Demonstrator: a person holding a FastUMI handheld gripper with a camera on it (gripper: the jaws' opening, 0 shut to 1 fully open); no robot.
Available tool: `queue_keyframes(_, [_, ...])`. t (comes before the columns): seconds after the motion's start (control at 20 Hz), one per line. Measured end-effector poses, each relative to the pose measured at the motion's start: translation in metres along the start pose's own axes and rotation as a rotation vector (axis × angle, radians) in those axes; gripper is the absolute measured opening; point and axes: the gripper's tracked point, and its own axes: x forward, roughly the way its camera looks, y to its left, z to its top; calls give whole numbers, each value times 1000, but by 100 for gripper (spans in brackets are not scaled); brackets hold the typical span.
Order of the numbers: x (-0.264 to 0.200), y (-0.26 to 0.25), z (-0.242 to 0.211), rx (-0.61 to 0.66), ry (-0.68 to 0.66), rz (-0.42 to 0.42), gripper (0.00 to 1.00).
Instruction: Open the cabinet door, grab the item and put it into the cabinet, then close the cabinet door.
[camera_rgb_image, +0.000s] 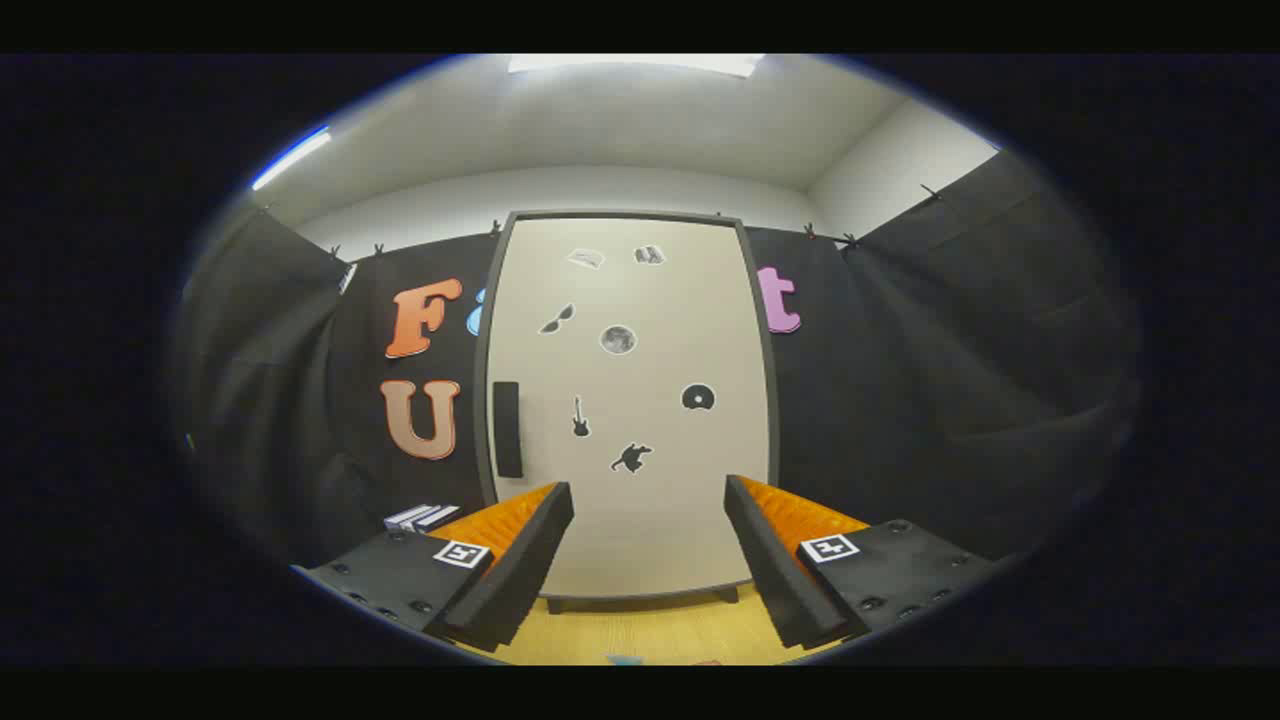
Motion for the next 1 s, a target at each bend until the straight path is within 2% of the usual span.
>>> queue_keyframes(0.25, [-2,-16,12,-3,-35,-4,97])
queue_keyframes(0.55, [-6,-28,-8,86,29,33,98])
queue_keyframes(0.7, [-6,-31,-10,57,51,33,98])
queue_keyframes(1.0, [7,7,-1,26,34,32,98])
